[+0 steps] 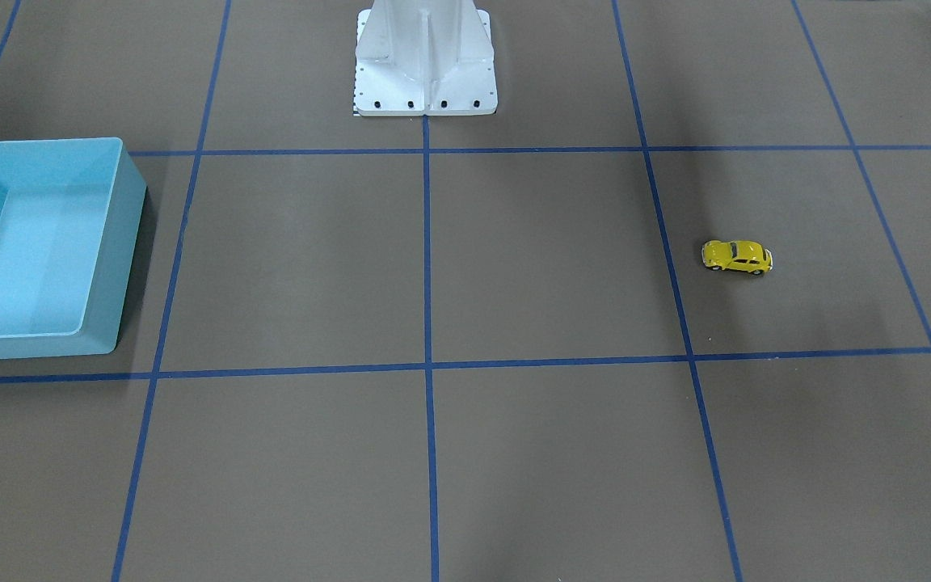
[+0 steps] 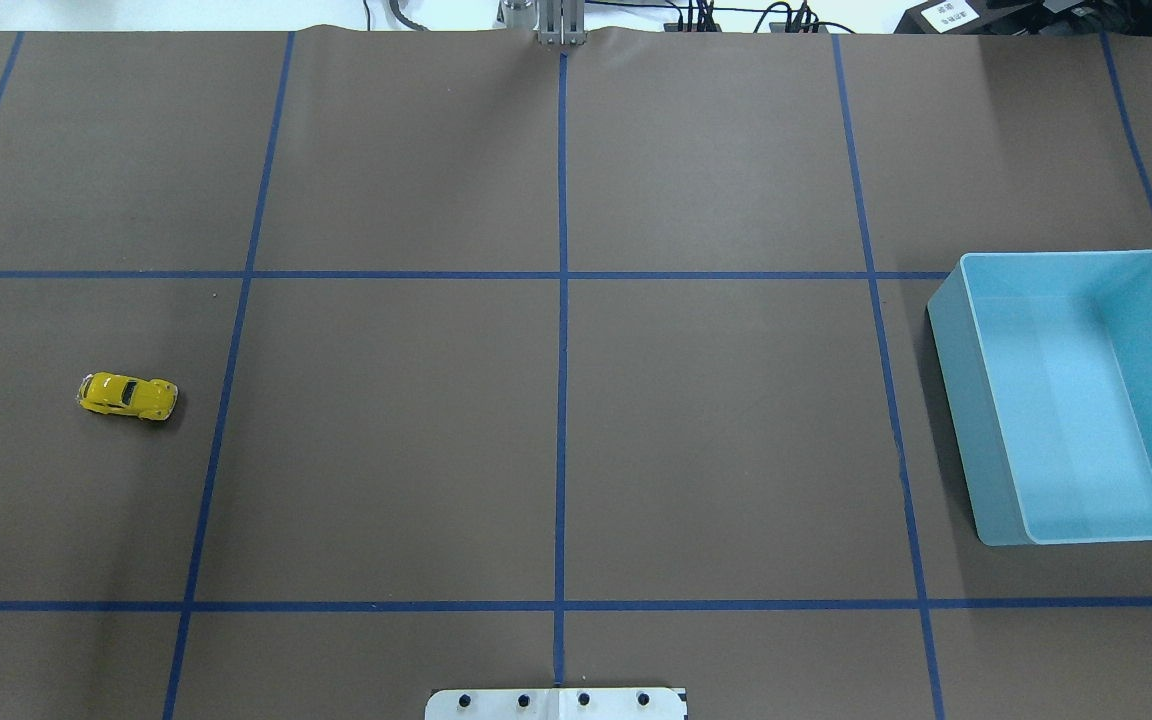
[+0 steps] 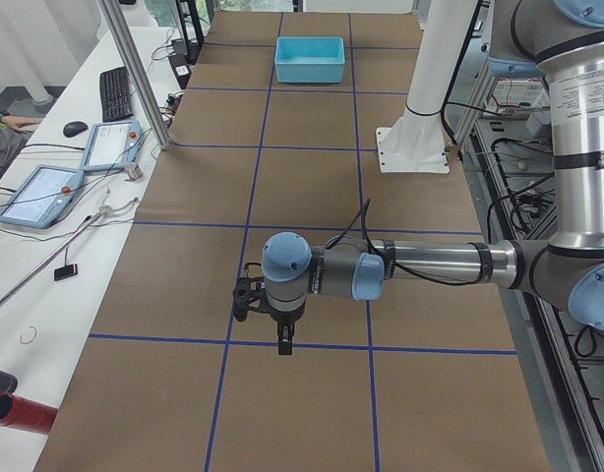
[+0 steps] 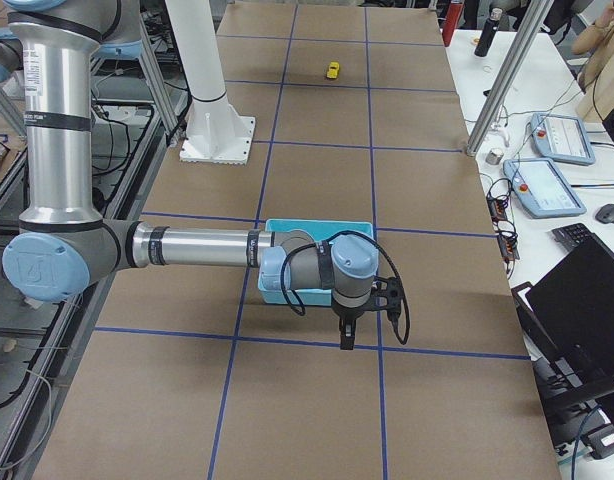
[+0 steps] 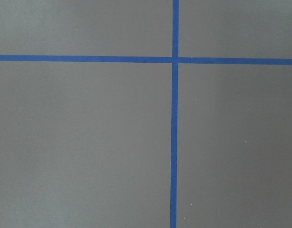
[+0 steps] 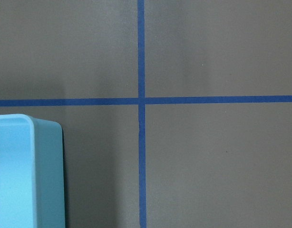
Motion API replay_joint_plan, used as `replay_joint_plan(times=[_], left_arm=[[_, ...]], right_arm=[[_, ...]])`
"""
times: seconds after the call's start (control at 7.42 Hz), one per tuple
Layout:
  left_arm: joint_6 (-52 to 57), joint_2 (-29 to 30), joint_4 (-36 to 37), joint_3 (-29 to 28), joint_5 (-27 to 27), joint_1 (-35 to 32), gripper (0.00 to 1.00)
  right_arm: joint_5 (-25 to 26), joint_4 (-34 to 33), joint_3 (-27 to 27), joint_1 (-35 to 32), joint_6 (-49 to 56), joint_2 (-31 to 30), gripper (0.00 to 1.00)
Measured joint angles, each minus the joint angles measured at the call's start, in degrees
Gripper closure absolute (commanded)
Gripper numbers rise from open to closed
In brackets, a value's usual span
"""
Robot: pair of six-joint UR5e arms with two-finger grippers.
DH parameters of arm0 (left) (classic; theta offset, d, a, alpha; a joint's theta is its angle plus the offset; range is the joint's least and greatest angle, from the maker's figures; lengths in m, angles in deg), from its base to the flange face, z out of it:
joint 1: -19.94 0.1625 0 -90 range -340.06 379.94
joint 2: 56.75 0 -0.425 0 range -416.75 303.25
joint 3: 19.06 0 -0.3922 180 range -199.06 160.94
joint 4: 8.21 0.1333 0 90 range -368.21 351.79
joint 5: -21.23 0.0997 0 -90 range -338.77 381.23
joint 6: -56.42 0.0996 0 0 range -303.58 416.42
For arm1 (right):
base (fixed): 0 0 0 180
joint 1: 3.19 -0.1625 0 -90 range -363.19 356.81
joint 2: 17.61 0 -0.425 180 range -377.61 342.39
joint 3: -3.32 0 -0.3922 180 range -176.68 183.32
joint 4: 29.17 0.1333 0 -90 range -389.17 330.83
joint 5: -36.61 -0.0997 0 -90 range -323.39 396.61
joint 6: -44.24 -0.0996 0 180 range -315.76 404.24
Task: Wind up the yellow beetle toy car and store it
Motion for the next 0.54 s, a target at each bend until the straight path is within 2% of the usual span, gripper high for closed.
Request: replay_joint_plan(times=[0.54], left_arm=[[0.0,0.1,1.2,0.0,-0.1,-0.4,0.0]], right_arm=[[0.2,0.0,0.0,0.0,-0.1,0.5,0.0]])
